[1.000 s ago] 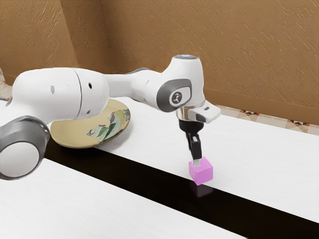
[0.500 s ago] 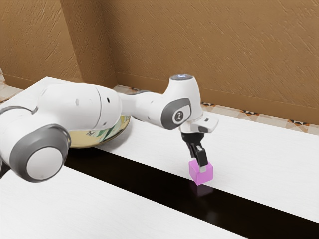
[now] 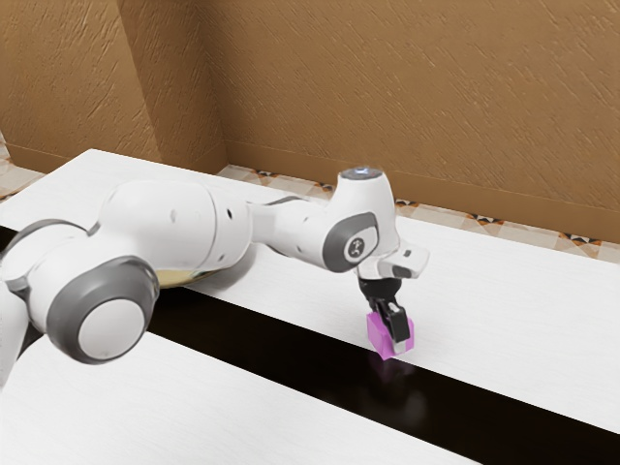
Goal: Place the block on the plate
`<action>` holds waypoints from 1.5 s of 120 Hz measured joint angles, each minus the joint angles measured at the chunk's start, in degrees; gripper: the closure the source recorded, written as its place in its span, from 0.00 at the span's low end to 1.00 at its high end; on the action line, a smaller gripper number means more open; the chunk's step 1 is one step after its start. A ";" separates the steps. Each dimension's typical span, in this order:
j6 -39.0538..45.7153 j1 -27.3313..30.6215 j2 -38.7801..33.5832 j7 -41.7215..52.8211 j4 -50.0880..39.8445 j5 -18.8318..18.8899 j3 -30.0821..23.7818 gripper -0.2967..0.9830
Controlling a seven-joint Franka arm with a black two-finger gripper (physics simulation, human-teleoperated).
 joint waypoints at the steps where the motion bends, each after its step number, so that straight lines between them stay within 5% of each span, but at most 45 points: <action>1: 0.00 0.00 0.05 -0.01 0.07 -0.01 -0.01 0.24; 16: 0.06 0.00 0.57 -0.16 0.72 0.03 -0.20 0.33; 29: 0.13 0.00 0.66 -0.29 0.78 0.21 -0.08 0.29; 64: -0.04 0.14 -1.50 -0.50 -0.27 0.35 0.34 0.42; 105: -0.41 1.68 -7.85 -0.71 -3.63 0.52 1.44 0.45; 180: -0.71 20.40 -23.08 -1.37 -10.68 3.64 2.25 0.45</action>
